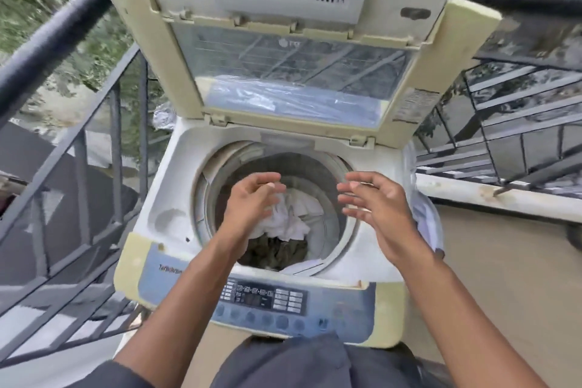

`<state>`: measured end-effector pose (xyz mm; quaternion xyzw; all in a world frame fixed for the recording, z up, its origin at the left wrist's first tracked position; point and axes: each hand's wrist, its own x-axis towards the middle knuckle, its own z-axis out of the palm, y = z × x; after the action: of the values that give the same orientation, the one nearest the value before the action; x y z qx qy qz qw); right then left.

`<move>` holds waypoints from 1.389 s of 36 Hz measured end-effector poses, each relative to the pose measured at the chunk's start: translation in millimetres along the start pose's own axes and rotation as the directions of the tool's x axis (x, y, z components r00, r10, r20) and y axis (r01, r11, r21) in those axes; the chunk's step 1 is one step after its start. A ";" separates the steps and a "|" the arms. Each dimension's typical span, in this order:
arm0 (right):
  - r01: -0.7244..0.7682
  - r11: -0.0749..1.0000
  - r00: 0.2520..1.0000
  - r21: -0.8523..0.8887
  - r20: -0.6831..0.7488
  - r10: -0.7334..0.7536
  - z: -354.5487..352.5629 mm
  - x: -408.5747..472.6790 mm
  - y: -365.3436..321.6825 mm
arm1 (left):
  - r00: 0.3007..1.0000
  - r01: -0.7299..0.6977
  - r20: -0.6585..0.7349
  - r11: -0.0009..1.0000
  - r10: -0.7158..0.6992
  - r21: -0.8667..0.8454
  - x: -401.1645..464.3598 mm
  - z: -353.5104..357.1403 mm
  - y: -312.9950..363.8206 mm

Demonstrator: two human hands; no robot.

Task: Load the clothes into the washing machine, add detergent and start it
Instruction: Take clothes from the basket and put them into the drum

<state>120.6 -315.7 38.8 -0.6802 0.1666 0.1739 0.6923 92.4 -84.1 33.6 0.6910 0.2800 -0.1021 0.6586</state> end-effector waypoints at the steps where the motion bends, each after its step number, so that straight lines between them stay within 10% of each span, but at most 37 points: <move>1: 0.018 1.000 1.000 0.023 -0.010 -0.017 -8.9 -4.7 -0.2 | 1.000 -0.008 0.016 1.000 0.008 0.017 -2.2 6.0 1.2; 22: -0.047 0.997 0.916 0.065 -0.395 0.069 -242.7 28.3 59.5 | 0.916 -0.033 0.394 0.966 -0.073 0.255 -5.7 277.9 45.1; 33: -0.329 0.791 0.944 -0.516 -0.195 0.266 -331.0 148.6 239.9 | 0.900 0.073 0.323 0.833 -0.292 0.549 96.6 442.3 -58.2; 50: -0.231 0.438 0.794 -0.869 0.092 0.601 -324.2 307.2 455.5 | 0.875 0.359 -0.019 0.621 -0.484 0.697 217.2 468.1 -256.5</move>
<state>181.3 -629.0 -513.6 -0.8071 0.0903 0.5306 0.2426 243.9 -488.2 -348.3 0.7860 0.3195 -0.4083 0.3368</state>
